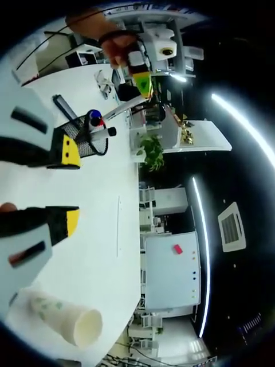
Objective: Place the scattered laser pointers and whiteboard markers into the pen holder and stack the scattered paper cups together
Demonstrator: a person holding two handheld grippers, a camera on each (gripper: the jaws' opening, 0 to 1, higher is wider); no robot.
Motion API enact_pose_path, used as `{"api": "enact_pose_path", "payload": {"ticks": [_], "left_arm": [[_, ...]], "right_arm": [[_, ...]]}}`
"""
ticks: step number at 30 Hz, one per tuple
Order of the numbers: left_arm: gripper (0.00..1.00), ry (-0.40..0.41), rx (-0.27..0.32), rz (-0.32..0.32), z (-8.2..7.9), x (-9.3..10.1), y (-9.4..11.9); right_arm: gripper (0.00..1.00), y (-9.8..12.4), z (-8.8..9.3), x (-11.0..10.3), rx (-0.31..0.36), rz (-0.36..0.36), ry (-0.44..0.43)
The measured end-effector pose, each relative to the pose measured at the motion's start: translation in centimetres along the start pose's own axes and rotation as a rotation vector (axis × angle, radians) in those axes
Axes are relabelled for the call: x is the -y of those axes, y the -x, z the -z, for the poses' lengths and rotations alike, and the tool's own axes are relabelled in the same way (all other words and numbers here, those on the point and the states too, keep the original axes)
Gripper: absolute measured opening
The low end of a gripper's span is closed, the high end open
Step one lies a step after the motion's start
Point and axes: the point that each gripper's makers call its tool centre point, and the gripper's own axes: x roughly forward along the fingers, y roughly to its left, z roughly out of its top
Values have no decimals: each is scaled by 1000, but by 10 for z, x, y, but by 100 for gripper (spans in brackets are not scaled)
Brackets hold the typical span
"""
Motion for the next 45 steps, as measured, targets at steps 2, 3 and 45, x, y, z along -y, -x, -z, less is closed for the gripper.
{"api": "enact_pose_path", "payload": {"ticks": [2, 3, 45], "left_arm": [[10, 6, -6, 2, 3, 1, -1], [10, 4, -13, 4, 5, 2, -1], [10, 17, -111, 33, 46, 7, -12]], "right_arm": [[26, 0, 1, 0, 0, -2, -4], [26, -1, 1, 1, -1, -2, -5], [25, -5, -1, -2, -9, -13, 18]]}}
